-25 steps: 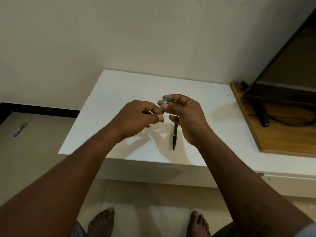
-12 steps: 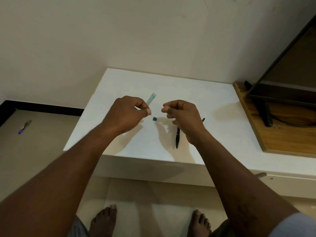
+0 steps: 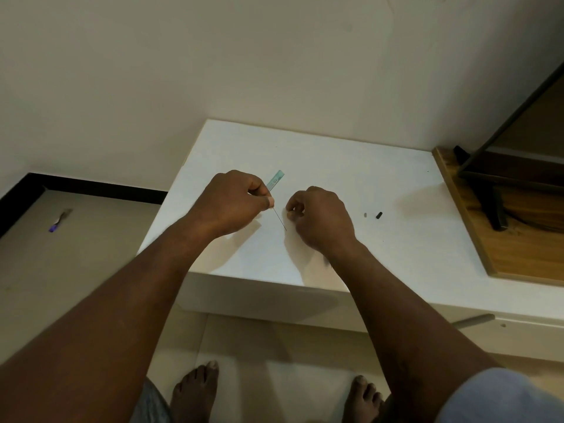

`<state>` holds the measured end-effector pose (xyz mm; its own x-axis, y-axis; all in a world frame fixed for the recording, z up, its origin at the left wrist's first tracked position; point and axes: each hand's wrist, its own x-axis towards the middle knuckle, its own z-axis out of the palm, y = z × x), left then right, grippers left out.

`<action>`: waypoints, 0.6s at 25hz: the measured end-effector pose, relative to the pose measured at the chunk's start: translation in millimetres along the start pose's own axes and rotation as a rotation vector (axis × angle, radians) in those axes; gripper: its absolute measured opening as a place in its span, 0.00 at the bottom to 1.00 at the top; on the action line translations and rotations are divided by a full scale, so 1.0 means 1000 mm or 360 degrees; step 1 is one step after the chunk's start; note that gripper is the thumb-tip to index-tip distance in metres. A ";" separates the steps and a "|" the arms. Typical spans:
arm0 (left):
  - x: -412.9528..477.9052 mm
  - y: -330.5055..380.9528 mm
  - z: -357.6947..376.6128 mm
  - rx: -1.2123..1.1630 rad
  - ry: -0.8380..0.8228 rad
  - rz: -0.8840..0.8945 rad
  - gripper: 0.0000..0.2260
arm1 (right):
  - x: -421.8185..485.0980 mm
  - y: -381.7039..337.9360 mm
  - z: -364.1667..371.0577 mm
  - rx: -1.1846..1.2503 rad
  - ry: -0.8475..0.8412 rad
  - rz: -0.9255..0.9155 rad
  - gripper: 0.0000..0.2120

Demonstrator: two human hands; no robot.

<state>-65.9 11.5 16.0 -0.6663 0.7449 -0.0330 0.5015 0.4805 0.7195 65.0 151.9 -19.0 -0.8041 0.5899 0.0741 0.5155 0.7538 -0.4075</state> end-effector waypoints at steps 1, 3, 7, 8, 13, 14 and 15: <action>0.000 0.000 0.000 -0.0008 0.0003 -0.0007 0.04 | 0.000 0.001 0.000 -0.0009 0.0007 0.0005 0.08; 0.001 0.002 0.000 -0.0008 -0.0002 -0.0008 0.04 | -0.001 0.003 0.000 -0.0040 0.0004 0.0017 0.06; 0.000 0.005 0.005 0.0019 -0.0026 0.0025 0.04 | -0.005 0.006 -0.003 -0.0057 -0.0005 -0.0007 0.02; 0.000 0.005 0.006 0.0024 -0.0031 0.0031 0.04 | -0.006 0.007 -0.005 -0.0073 -0.0016 -0.0015 0.02; -0.002 0.010 0.015 0.0081 -0.0006 0.0082 0.05 | -0.005 0.006 -0.025 0.0501 0.0209 0.0232 0.04; -0.003 0.012 0.017 0.0099 0.0009 0.0117 0.05 | -0.004 0.008 -0.033 0.0714 0.0269 0.0296 0.04; -0.005 0.014 0.019 0.0131 0.0023 0.0159 0.04 | -0.003 0.011 -0.041 0.0916 0.0307 0.0356 0.04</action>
<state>-45.1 23.9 13.2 -0.6182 0.7846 0.0462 0.6091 0.4411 0.6591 85.3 170.1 14.0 -0.6003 0.7966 0.0714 0.3798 0.3625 -0.8511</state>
